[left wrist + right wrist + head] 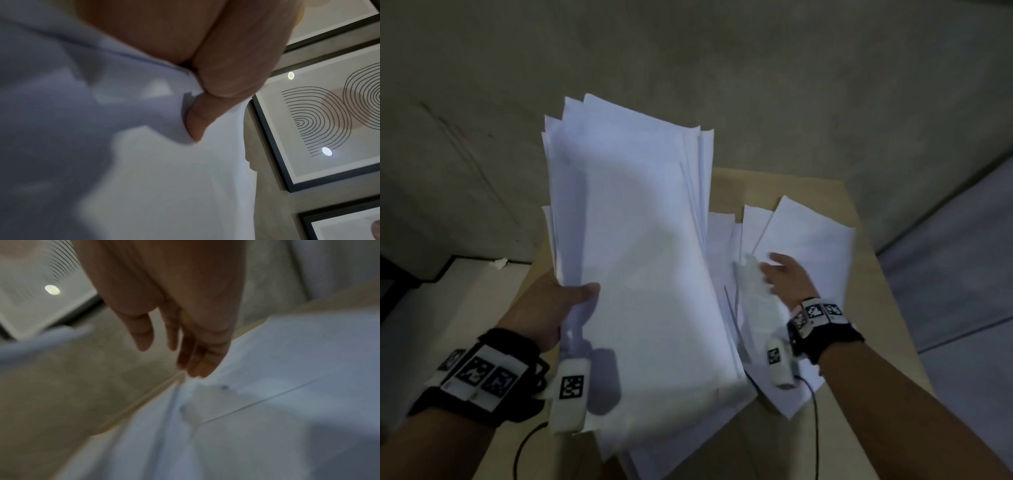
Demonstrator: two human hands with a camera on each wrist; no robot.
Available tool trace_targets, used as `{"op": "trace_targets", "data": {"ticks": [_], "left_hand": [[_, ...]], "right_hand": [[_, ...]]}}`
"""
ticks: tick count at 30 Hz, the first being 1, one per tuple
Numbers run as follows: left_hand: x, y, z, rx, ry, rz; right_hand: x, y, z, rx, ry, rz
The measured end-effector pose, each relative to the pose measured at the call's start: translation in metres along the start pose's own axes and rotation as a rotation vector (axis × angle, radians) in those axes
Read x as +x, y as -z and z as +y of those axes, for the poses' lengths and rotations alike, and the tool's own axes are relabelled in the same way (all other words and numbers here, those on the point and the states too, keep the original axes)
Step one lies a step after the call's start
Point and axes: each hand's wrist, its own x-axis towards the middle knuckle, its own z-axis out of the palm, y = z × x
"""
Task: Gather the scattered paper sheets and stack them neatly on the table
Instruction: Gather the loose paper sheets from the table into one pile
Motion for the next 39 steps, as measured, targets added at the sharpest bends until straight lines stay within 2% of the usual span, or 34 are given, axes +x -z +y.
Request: {"op": "trace_targets", "data": {"ticks": [2, 3, 5, 6, 9, 13, 19, 28, 32, 34, 39], "left_hand": [[0.001, 0.003, 0.004, -0.012, -0.006, 0.012], [0.002, 0.005, 0.006, -0.016, -0.002, 0.022], [0.002, 0.007, 0.007, -0.023, 0.001, 0.036], [0.003, 0.008, 0.007, -0.021, 0.001, 0.040], [0.002, 0.006, 0.007, 0.023, -0.004, 0.093], [0.005, 0.004, 0.000, 0.040, 0.024, 0.116], [0.013, 0.003, -0.016, 0.003, 0.096, 0.087], [0.009, 0.002, -0.024, 0.013, 0.120, 0.031], [0.006, -0.001, -0.023, 0.028, 0.156, 0.044], [0.004, -0.005, -0.021, 0.035, 0.177, 0.030], [0.007, -0.019, -0.018, 0.071, 0.187, 0.013]], "right_hand": [[0.025, 0.034, 0.030, -0.306, -0.132, 0.279], [0.031, 0.048, 0.042, -0.387, -0.218, 0.358], [0.036, 0.063, 0.060, -0.503, -0.379, 0.370], [0.036, 0.065, 0.066, -0.563, -0.412, 0.347], [0.039, 0.064, 0.075, -0.629, -0.398, 0.276], [0.039, 0.067, 0.074, -0.488, -0.369, 0.192], [0.017, 0.066, 0.071, -0.306, -0.374, 0.174], [0.000, 0.092, 0.062, -0.172, -0.216, 0.253], [-0.001, 0.122, 0.044, 0.028, -0.194, 0.360], [-0.004, 0.135, 0.032, 0.161, -0.207, 0.320], [-0.032, 0.128, -0.012, 0.576, -0.008, 0.111]]}}
